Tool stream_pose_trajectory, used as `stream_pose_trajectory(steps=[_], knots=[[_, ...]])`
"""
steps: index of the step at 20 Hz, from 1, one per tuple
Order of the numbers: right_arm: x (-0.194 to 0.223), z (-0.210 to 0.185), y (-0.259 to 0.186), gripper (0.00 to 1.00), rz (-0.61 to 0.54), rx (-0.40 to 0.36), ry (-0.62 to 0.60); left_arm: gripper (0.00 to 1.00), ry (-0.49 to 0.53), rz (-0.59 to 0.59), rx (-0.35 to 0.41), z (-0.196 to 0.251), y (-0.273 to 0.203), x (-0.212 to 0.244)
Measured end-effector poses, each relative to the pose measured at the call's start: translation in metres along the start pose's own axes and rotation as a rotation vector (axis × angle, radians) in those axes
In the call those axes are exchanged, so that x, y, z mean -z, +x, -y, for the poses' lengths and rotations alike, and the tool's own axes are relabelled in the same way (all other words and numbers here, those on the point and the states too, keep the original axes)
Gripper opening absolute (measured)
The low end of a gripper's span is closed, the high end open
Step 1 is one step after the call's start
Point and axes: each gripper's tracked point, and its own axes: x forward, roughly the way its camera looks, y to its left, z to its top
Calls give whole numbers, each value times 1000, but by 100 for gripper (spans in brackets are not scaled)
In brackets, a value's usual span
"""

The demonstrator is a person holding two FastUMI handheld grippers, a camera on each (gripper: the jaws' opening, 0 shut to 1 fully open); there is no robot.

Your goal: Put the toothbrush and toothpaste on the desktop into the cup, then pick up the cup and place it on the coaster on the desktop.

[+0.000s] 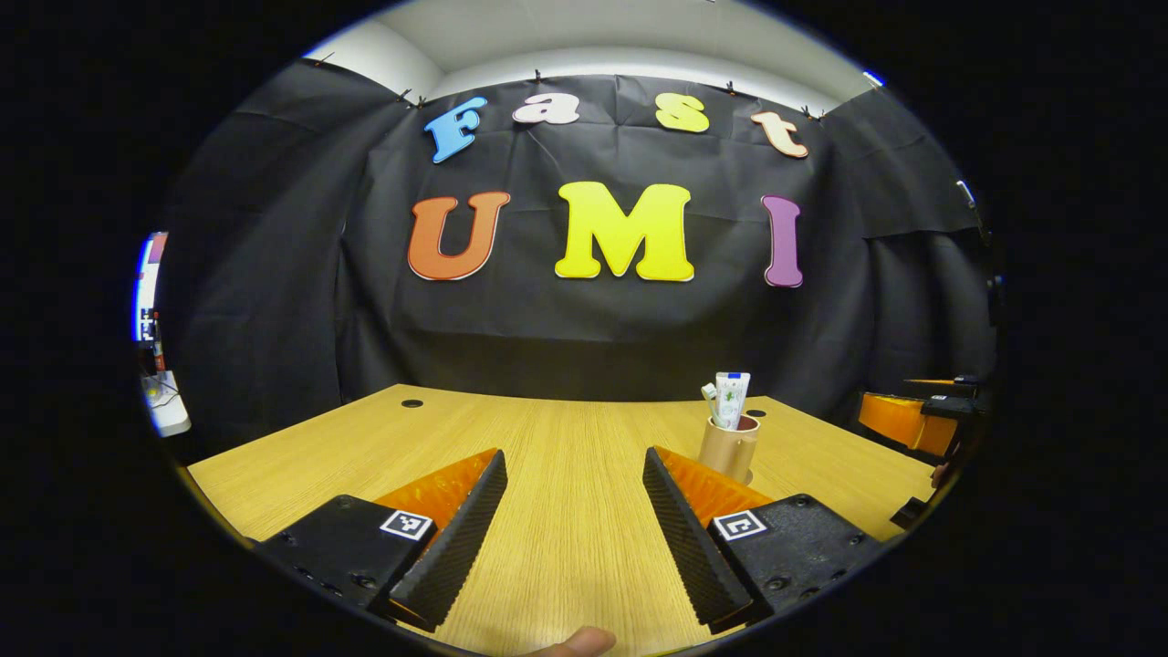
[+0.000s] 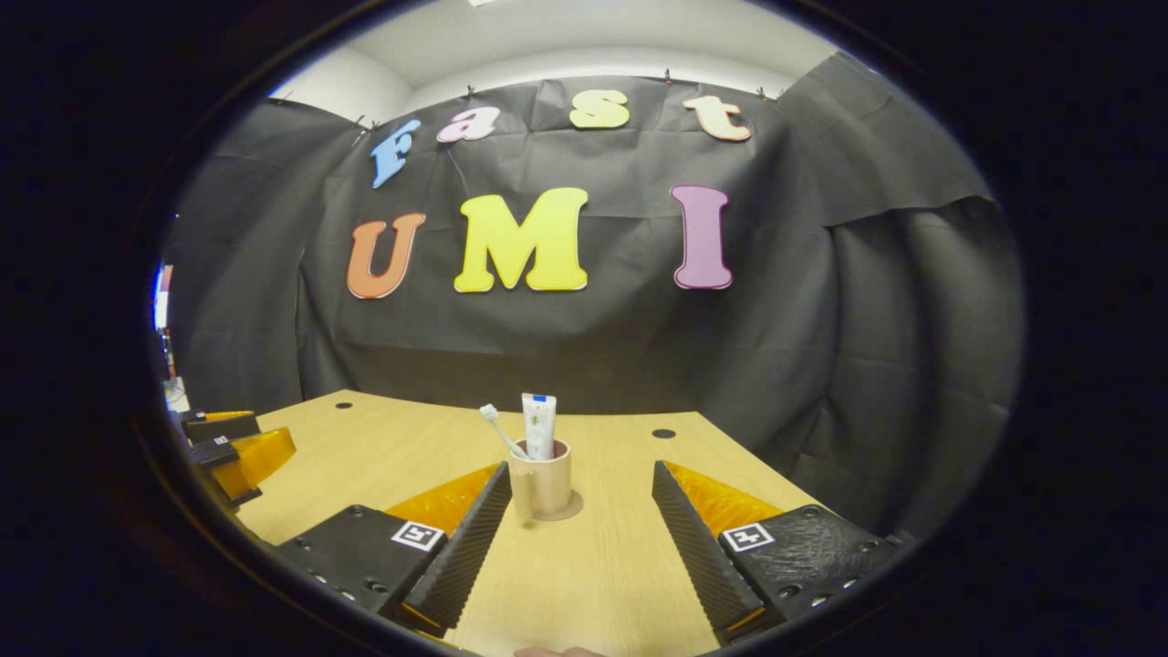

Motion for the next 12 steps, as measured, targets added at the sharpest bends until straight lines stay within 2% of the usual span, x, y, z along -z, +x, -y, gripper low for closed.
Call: stream_pose_trajectory(steps=[11,12], knots=[[-3,2,-1,94,6,5,-3,96,-8,-11,8,3,-2,5],[-3,1,-1,96,7,5,-3,96,-6,-10,8,4,-2,4]])
